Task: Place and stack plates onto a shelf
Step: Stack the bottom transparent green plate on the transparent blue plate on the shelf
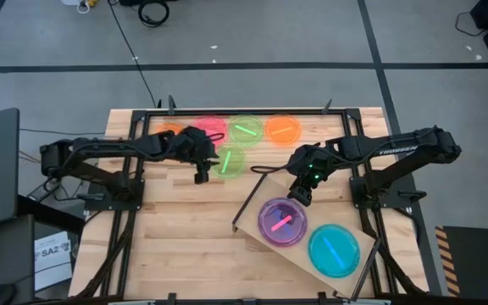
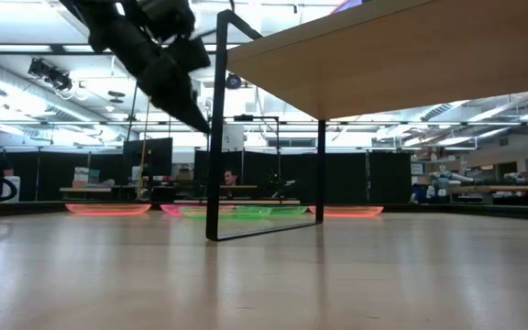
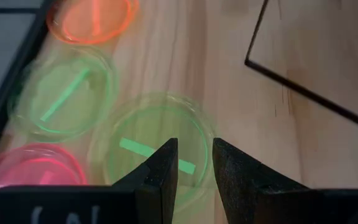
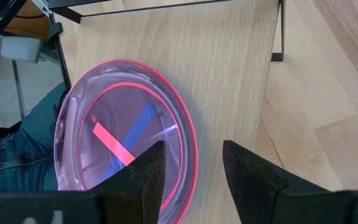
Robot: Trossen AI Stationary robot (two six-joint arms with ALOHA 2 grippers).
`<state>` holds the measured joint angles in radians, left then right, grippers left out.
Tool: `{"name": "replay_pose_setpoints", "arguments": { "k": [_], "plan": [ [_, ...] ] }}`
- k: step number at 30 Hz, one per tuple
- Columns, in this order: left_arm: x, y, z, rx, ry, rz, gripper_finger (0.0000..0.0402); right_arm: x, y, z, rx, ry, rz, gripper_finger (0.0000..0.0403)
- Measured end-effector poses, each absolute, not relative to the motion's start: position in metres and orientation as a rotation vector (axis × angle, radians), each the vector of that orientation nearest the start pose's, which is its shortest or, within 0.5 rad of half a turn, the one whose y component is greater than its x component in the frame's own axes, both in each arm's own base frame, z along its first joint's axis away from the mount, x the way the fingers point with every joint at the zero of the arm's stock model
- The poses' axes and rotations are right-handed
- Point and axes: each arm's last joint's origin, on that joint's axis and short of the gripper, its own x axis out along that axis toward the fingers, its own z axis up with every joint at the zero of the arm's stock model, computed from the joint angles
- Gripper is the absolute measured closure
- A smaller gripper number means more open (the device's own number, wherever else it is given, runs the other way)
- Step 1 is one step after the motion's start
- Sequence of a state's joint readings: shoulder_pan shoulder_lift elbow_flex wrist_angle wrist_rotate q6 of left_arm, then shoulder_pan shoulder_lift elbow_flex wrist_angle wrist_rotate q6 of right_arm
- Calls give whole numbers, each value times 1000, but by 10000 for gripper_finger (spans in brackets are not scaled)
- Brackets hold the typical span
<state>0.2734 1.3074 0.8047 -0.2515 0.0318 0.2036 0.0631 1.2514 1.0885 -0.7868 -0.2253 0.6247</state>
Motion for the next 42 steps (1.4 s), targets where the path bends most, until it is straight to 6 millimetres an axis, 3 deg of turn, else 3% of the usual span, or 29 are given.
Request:
{"name": "replay_pose_setpoints", "arguments": {
  "k": [10, 17, 26, 36, 42],
  "plan": [
    [273, 74, 184, 54, 930, 126, 294, 244, 22, 296, 649, 1004, -39, 237],
    [278, 76, 166, 74, 997, 100, 294, 244, 22, 296, 649, 1004, -39, 237],
    [280, 74, 160, 113, 1014, 68, 294, 244, 22, 296, 649, 1004, -39, 237],
    [285, 55, 159, 147, 1013, 7, 294, 244, 22, 296, 649, 1004, -39, 237],
    [285, 54, 159, 173, 1022, 37, 294, 244, 22, 296, 649, 1004, -39, 237]
  ]
}}
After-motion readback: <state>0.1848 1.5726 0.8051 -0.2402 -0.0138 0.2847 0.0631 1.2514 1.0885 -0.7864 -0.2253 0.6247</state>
